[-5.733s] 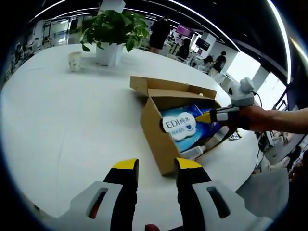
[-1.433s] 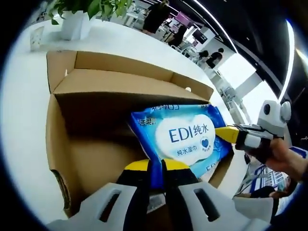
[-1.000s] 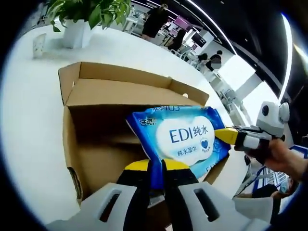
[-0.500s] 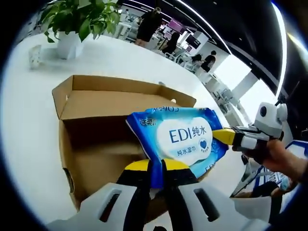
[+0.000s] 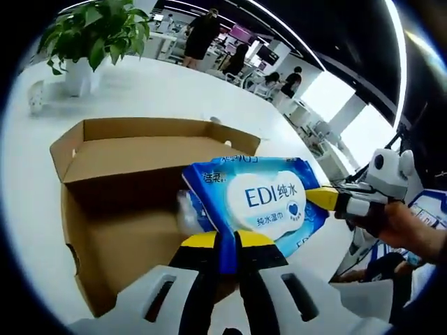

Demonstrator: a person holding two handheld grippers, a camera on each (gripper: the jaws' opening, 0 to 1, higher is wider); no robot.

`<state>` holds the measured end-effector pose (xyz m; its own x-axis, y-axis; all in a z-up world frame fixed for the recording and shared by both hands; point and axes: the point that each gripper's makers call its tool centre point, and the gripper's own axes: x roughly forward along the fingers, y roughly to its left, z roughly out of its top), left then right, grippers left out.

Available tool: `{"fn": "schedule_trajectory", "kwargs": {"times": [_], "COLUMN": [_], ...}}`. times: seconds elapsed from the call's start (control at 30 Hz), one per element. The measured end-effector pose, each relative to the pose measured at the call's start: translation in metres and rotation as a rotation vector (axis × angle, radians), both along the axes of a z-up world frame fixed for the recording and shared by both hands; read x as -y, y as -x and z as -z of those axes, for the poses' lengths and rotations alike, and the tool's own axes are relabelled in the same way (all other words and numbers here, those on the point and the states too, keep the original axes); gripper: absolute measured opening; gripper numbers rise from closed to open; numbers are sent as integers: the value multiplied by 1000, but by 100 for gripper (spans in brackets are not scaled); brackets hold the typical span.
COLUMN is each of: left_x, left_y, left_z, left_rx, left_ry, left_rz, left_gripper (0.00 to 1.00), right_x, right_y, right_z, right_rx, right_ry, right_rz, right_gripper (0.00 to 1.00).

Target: Operate the shoe box by opening the lid, removing the specified soft item, and placing it in the target area until the item is outside and the box remains undamaged.

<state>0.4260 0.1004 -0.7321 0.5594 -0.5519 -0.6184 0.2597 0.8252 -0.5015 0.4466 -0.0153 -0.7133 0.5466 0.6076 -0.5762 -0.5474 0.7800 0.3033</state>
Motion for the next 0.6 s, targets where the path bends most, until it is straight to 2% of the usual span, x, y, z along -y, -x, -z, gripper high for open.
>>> {"fn": "schedule_trajectory", "kwargs": {"times": [0.23, 0.6], "left_x": [22, 68], "left_y": [3, 4], "left_z": [-2, -3], "left_rx": [-7, -3], "left_ry": [-2, -8], "left_rz": [36, 122], "left_gripper": [7, 7], "right_x": [25, 70], "right_y": [6, 17], "right_z": [-1, -1], "right_rx": [1, 0], "right_ry": [2, -2], "right_rz": [36, 113], "right_gripper": [0, 0]}}
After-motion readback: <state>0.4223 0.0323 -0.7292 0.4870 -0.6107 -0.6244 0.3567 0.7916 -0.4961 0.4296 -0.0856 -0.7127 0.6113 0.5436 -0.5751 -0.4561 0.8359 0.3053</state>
